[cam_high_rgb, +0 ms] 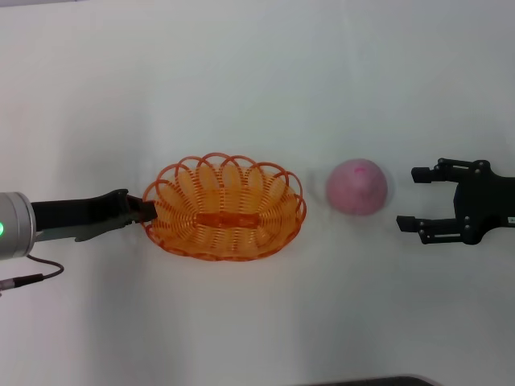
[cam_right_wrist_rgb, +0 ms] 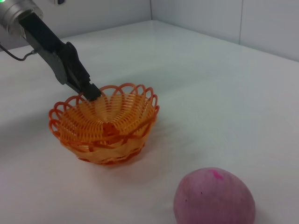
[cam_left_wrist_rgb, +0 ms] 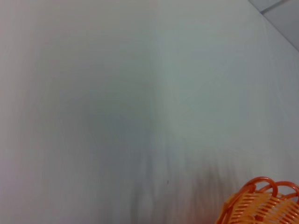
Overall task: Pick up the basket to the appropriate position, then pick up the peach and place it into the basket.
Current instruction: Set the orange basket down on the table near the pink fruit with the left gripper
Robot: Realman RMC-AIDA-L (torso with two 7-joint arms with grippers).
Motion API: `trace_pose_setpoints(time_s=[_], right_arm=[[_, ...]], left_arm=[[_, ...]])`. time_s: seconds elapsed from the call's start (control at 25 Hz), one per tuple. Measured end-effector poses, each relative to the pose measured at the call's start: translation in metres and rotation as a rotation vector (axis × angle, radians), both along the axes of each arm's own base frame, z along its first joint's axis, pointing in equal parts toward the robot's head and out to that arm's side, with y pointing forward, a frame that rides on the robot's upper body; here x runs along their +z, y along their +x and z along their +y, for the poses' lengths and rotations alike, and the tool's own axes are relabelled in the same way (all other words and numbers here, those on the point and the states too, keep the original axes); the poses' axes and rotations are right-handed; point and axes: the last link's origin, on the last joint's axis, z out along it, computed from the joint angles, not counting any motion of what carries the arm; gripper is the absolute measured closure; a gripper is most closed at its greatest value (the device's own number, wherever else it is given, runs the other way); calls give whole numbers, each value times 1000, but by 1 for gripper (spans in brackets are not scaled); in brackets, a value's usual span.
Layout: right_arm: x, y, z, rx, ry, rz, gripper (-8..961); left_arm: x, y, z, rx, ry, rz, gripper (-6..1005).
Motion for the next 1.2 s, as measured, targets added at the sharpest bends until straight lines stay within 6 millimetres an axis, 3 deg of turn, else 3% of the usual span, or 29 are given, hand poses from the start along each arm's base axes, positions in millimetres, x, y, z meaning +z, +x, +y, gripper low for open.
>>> trace_pose_setpoints(time_s=[1.2], right_arm=[[1,1,-1,-4,2,-4,84]], left_arm=[[3,-4,3,30,51,4,947]])
